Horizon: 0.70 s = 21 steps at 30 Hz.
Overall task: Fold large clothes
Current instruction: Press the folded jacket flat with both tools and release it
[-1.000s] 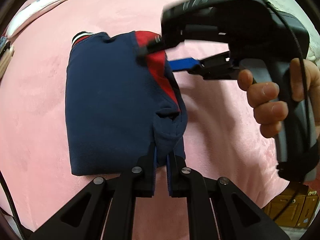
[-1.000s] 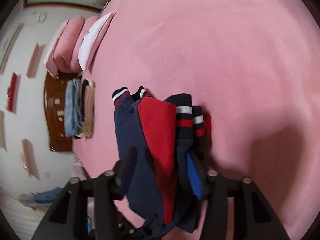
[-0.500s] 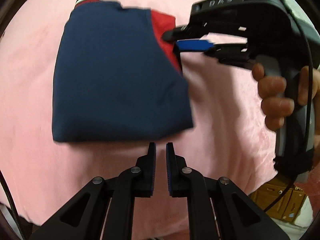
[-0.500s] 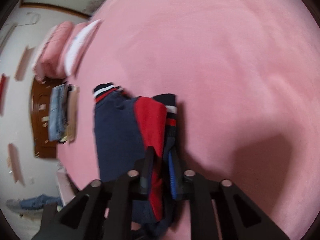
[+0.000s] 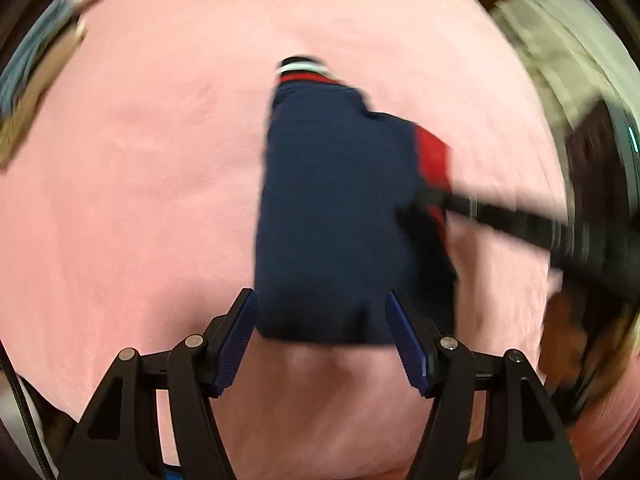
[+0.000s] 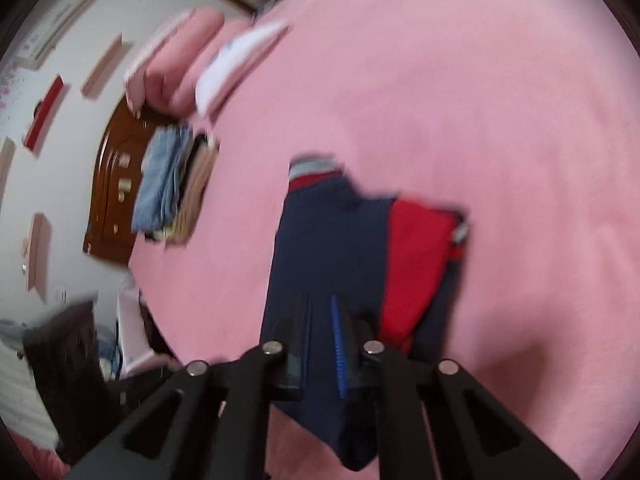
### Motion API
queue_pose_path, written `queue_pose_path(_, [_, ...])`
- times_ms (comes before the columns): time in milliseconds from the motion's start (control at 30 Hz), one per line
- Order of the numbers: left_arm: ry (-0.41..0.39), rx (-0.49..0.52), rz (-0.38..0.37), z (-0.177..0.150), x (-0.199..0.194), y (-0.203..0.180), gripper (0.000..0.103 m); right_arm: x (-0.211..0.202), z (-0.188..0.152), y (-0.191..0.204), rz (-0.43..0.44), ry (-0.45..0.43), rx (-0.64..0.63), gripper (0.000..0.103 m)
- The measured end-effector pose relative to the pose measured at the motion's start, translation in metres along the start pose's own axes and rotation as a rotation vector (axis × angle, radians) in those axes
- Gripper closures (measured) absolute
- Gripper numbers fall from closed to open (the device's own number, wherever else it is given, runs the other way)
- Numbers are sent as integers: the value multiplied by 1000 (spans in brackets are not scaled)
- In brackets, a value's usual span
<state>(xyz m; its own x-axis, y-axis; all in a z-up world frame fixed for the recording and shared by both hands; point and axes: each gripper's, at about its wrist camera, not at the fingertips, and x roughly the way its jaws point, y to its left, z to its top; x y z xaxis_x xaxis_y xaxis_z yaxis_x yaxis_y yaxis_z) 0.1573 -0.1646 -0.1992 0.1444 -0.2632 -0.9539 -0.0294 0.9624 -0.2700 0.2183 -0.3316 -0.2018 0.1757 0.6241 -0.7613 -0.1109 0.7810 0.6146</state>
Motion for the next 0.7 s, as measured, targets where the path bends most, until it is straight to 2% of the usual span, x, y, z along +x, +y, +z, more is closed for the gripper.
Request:
queue_pose_path(67, [49,-54,-32,5,18,5,41,21,-8,1,-63,70,-29,97])
queue_pose_path(100, [68,-58,-38,7,26,5,41,29,-12,0,-98,90,-44,103])
queue_pose_path(167, [78,2,51,5,37,1,41,29,-21,-9,-107,71,-11,103])
queue_pose_path(233, [91,26,57,0,44,0,41,20,-29,-24,-105,44,75,103])
queue_pose_path(267, [92,19,48,-2,44,1,41,16,-33,-31,-173,45,104,103])
queue_pose_path(333, [67,26,62,-4,38,1,45,9,-43,-39,-391,50,109,103])
queue_pose_path(367, [46,37,63,-4,32,1,47,5,-46,-41,-403,46,117,103])
queue_pose_path(433, [16,58,54,-4,25,-1,54,-11,-49,-47,-314,0,166,103])
queue_pose_path(467, [5,66,52,-2,21,-1,58,-17,-48,-46,-299,-29,163,103])
queue_pose_path(600, [-21,64,18,17,11,4,75,-31,-29,-26,-169,-168,71,103])
queue_pose_path(633, [-28,58,6,25,11,7,76,-27,-21,-23,-102,-179,63,103])
queue_pose_path(700, [-41,55,-9,45,16,16,86,-9,-9,-17,8,-164,74,103])
